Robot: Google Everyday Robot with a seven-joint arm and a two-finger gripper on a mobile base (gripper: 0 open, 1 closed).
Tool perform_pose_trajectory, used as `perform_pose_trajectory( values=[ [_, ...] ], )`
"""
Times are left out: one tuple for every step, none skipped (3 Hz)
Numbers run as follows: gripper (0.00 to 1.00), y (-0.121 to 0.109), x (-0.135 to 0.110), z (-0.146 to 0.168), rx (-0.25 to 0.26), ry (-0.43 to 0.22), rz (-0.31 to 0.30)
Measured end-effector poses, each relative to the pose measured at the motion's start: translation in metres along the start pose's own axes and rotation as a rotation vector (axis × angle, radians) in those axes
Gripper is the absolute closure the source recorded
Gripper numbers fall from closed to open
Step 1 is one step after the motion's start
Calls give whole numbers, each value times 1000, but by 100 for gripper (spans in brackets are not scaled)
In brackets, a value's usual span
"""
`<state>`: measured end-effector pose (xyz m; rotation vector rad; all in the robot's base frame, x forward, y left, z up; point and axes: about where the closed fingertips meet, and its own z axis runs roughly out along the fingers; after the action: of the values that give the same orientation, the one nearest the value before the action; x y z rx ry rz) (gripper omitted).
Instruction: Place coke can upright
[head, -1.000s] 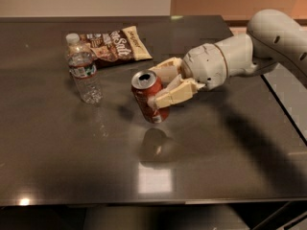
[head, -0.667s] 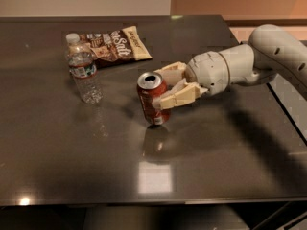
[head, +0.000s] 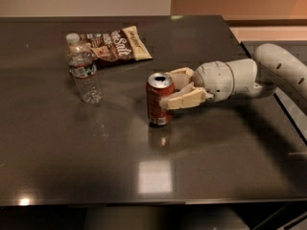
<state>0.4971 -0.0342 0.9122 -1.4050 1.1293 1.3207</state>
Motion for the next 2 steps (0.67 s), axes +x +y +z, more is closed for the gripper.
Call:
perform_pose_trajectory(
  values=[
    [59,-2,5,-5,5,-33,5],
    [36,-3,9,-8,13,-36,0]
  ],
)
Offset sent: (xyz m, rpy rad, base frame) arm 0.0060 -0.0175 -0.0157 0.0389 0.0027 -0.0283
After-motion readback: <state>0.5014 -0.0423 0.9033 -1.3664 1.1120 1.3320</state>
